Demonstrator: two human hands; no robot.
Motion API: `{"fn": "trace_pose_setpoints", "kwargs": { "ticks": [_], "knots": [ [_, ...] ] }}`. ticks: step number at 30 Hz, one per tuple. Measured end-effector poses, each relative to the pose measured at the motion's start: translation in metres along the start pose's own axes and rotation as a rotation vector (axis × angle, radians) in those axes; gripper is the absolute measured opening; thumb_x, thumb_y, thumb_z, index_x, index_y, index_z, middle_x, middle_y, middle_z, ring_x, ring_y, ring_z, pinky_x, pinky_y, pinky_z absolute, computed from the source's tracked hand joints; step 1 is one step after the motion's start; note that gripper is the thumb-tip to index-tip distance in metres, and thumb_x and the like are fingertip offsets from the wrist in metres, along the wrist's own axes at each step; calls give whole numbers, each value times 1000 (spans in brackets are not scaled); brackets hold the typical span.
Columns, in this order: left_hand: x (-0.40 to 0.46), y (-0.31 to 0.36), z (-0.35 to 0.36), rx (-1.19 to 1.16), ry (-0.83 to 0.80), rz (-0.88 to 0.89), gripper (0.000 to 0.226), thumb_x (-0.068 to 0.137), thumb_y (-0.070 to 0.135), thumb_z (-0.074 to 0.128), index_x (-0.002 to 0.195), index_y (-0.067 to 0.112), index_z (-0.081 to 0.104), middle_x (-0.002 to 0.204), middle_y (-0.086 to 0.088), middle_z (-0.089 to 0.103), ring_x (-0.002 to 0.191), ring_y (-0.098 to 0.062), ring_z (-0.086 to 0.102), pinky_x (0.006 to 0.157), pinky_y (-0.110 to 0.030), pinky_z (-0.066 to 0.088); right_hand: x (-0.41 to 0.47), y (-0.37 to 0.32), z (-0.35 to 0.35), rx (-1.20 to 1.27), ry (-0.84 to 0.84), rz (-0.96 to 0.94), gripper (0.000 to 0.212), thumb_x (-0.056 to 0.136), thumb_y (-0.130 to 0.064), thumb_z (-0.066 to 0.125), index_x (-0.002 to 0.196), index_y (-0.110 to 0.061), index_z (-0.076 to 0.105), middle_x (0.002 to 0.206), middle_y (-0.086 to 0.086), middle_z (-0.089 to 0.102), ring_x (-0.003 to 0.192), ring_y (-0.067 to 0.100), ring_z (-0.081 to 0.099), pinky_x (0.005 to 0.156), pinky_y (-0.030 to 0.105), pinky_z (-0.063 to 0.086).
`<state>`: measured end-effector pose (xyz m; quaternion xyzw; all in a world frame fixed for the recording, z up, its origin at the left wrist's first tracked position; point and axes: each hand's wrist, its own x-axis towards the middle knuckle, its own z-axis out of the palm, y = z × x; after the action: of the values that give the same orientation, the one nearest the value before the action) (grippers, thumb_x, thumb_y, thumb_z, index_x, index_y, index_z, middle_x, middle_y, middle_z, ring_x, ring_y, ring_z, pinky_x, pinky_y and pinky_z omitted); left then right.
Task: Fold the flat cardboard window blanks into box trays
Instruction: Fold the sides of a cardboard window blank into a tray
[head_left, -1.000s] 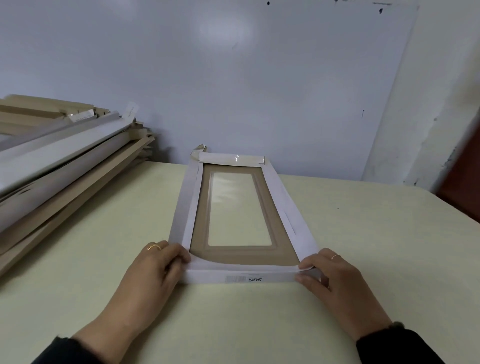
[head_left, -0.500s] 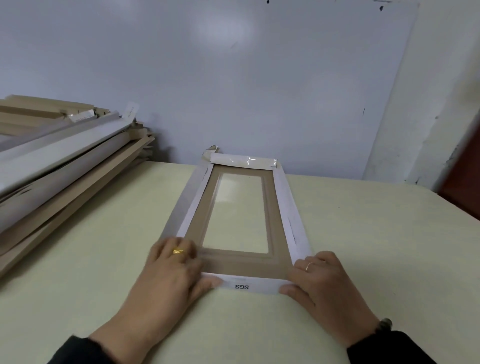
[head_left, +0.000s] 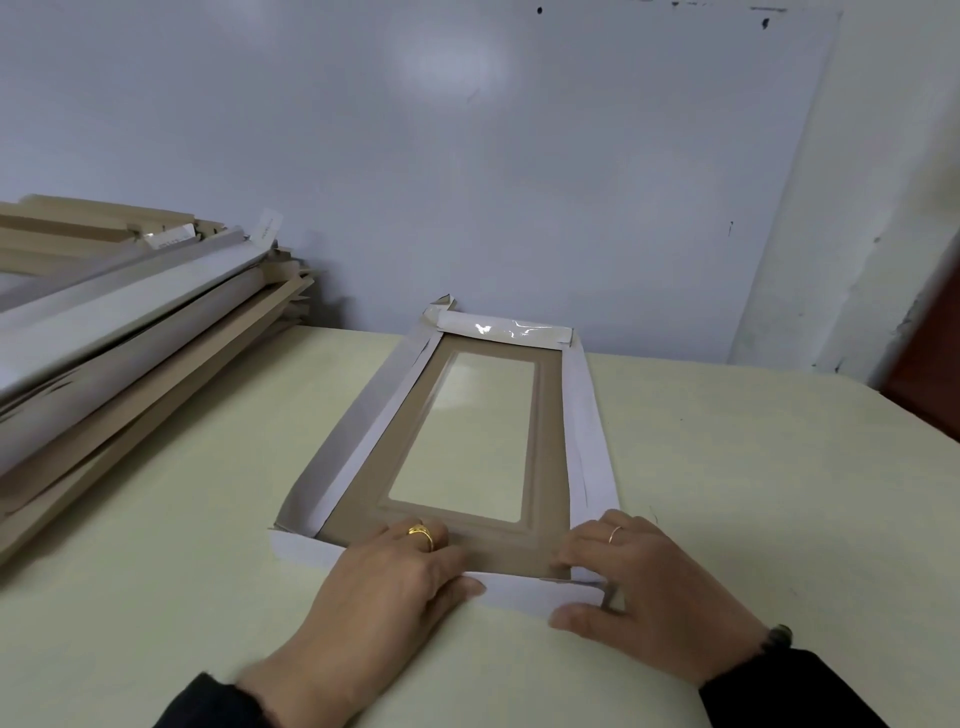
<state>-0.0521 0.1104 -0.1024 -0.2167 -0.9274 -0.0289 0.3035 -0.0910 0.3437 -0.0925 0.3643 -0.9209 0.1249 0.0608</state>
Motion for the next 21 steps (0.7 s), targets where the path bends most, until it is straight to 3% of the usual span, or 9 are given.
{"fn": "trace_pose_setpoints", "kwargs": {
  "ticks": [2, 5, 7, 9, 11, 14, 16, 18, 21],
  "knots": [
    [0, 1, 0, 22, 9, -1, 37, 82, 43, 38, 52, 24, 50, 53, 13, 43, 49, -6, 46, 43, -17, 25, 1, -1, -1, -47, 21, -6, 66, 72, -73, 27, 94, -21, 60, 95, -10, 57, 90, 9, 45, 80, 18, 31],
    [0, 1, 1, 35, 13, -3, 38, 82, 43, 37, 52, 24, 50, 53, 13, 44, 49, -6, 46, 44, -16, 26, 2, -5, 0, -126, 9, -15, 62, 72, -70, 17, 98, -26, 53, 96, -16, 47, 89, 6, 39, 78, 16, 27],
    [0, 0, 2, 39, 19, 1, 38, 82, 43, 37, 52, 24, 50, 53, 13, 44, 49, -6, 47, 44, -16, 27, 3, -6, 3, -97, -25, -5, 65, 74, -70, 14, 117, -33, 46, 111, -24, 42, 95, 1, 38, 84, 15, 27],
    [0, 1, 2, 41, 22, 4, 36, 81, 43, 39, 52, 26, 52, 53, 14, 43, 49, -5, 47, 43, -16, 28, 5, -4, 4, 81, -20, 87, 69, 82, -71, 14, 135, -34, 35, 133, -30, 31, 101, -5, 38, 93, 12, 26],
    [0, 2, 2, 53, 24, 7, 32, 79, 43, 48, 52, 26, 52, 52, 14, 43, 48, -5, 47, 43, -15, 28, 7, 3, 6, 292, 11, 198, 68, 83, -65, 16, 137, -32, 38, 140, -29, 25, 115, -10, 36, 101, 11, 24],
    [1, 2, 2, 60, 27, 4, 31, 76, 44, 52, 52, 25, 52, 51, 13, 43, 47, -5, 47, 43, -16, 27, 10, 9, 9, 431, 38, 318, 51, 91, -49, 25, 127, -28, 53, 134, -25, 42, 123, -8, 37, 105, 16, 28],
    [1, 1, 3, 57, 27, -2, 33, 79, 43, 45, 52, 25, 52, 52, 13, 44, 48, -5, 48, 43, -16, 26, 11, 10, 9, 354, 58, 292, 52, 89, -52, 22, 104, -20, 61, 113, -14, 55, 103, 3, 52, 94, 27, 40],
    [0, 1, 3, 55, 23, -11, 35, 80, 42, 39, 53, 26, 52, 52, 14, 44, 49, -5, 48, 44, -16, 26, 10, 7, 7, 288, 101, 225, 50, 82, -60, 17, 76, -21, 47, 87, -8, 44, 74, 8, 48, 77, 31, 44],
    [0, 2, 4, 60, 16, -21, 37, 81, 43, 37, 52, 25, 51, 52, 14, 44, 48, -5, 47, 43, -16, 29, 9, 4, 4, 220, 123, 132, 46, 84, -66, 25, 61, -26, 32, 71, -8, 35, 62, 8, 38, 62, 24, 35]
  ]
}}
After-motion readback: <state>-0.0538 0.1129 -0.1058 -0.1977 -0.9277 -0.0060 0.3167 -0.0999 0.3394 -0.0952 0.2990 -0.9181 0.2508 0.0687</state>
